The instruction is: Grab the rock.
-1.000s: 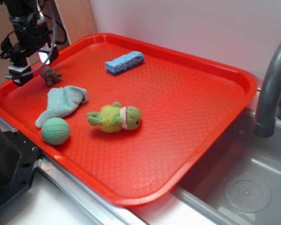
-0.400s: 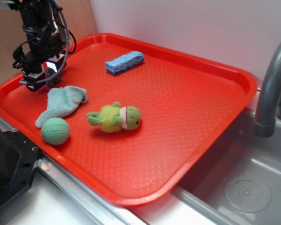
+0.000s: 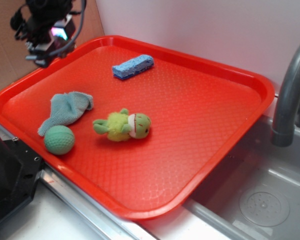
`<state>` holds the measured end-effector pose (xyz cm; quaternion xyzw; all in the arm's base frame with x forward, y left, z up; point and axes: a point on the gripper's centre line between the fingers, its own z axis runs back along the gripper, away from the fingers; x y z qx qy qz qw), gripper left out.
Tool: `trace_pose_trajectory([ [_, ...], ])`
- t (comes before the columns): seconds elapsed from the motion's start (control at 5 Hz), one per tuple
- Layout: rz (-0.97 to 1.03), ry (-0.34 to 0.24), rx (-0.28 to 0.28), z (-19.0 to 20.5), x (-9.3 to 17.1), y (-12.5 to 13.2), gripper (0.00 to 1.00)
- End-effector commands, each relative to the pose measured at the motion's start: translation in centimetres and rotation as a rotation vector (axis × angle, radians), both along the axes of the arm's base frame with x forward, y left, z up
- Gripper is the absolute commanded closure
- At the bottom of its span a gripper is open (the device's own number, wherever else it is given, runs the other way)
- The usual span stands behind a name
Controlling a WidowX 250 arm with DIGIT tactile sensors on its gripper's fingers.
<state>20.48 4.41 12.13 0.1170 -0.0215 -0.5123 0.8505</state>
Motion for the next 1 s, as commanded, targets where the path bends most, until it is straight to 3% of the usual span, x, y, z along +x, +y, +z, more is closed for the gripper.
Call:
trace_pose_trajectory([
  [0.0, 0.268, -0.106, -0.19, 8.8, 3.3, -2.4, 1.0],
  [0.2, 0.518, -0.153, -0.292, 9.7, 4.7, -2.6, 1.0],
  [0.4, 0.782, -0.139, -0.388, 8.7, 4.7, -1.6, 1.0],
  [0.6, 1.03, -0.125, -0.361, 7.9, 4.5, -1.2, 1.0],
  [0.8, 1.016, -0.089, -0.363, 7.5, 4.6, -1.2, 1.0],
])
